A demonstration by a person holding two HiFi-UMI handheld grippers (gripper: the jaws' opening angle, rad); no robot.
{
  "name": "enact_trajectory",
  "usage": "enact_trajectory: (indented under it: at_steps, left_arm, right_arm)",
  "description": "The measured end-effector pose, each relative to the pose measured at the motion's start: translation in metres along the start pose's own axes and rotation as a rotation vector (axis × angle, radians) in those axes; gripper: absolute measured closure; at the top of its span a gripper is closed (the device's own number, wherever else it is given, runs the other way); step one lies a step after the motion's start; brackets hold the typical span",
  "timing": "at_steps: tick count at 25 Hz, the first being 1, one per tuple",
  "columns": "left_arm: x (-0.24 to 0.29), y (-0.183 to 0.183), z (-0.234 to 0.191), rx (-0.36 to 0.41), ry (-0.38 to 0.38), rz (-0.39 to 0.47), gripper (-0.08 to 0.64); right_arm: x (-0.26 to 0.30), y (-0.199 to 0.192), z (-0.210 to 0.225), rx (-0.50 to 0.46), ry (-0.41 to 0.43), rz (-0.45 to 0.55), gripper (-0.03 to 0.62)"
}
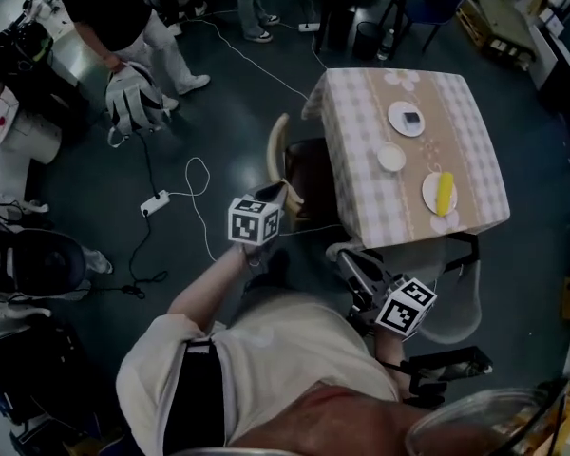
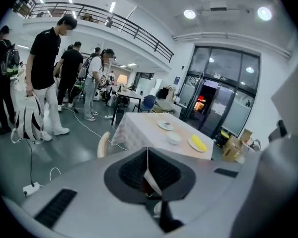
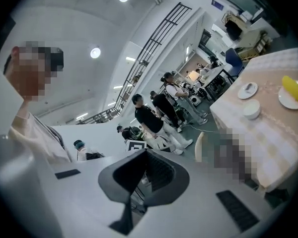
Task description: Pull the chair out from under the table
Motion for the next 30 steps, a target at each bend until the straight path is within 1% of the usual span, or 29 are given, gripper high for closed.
enact_trajectory:
  at_steps: [3, 5, 8, 9, 10, 13, 14, 18, 21, 26, 30]
  left_arm:
    - [0.018, 0.019, -0.031, 0.021, -0.004, -0.012, 0.552]
    - [0.035, 0.03, -0.056, 0.024, 0.005, -0.014, 0.552]
    - [0.063, 0.03, -0.082, 0.008, 0.01, -0.044, 0.549]
    - [0.072, 0.027, -0.085, 0.002, 0.002, -0.066, 0.534]
    - [0.08, 0.023, -0.086, -0.004, -0.011, -0.092, 0.463]
    - [0.103, 0.013, -0.086, -0.028, -0.036, -0.162, 0.293]
    - [0.111, 0.009, -0.087, -0.033, -0.033, -0.181, 0.261]
    - [0.142, -0.007, -0.09, -0.024, 0.02, -0.251, 0.233]
    - [0.161, -0.016, -0.087, -0.031, 0.079, -0.298, 0.227]
    - [0.192, -0.025, -0.096, -0.009, 0.162, -0.392, 0.221]
    - [0.206, -0.046, -0.107, -0.041, 0.212, -0.475, 0.218]
  right_arm:
    - [0.042, 0.017, 0.006, -0.028, -0.001, -0.027, 0.584]
    - [0.068, 0.028, 0.02, -0.039, -0.003, -0.038, 0.583]
    - [0.094, 0.033, 0.041, -0.025, -0.012, -0.062, 0.584]
    - [0.099, 0.034, 0.044, -0.02, -0.019, -0.073, 0.583]
    - [0.102, 0.036, 0.045, -0.019, -0.028, -0.085, 0.584]
    - [0.107, 0.043, 0.051, -0.019, -0.05, -0.12, 0.584]
    - [0.108, 0.045, 0.054, -0.017, -0.053, -0.131, 0.584]
    - [0.102, 0.056, 0.069, 0.001, -0.059, -0.136, 0.584]
    - [0.094, 0.068, 0.08, 0.012, -0.043, -0.141, 0.584]
    - [0.087, 0.083, 0.097, 0.022, -0.02, -0.145, 0.584]
    - [0.075, 0.08, 0.108, 0.068, -0.037, -0.144, 0.584]
Point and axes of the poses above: the fingertips, and each gripper's own axes: x forward along the fingers, z to its right, y out of its top, the point moved 4 cm from there along -x, backward along the fingers, and after that the axes turned 14 degrees about y, right-handed, at the moved point
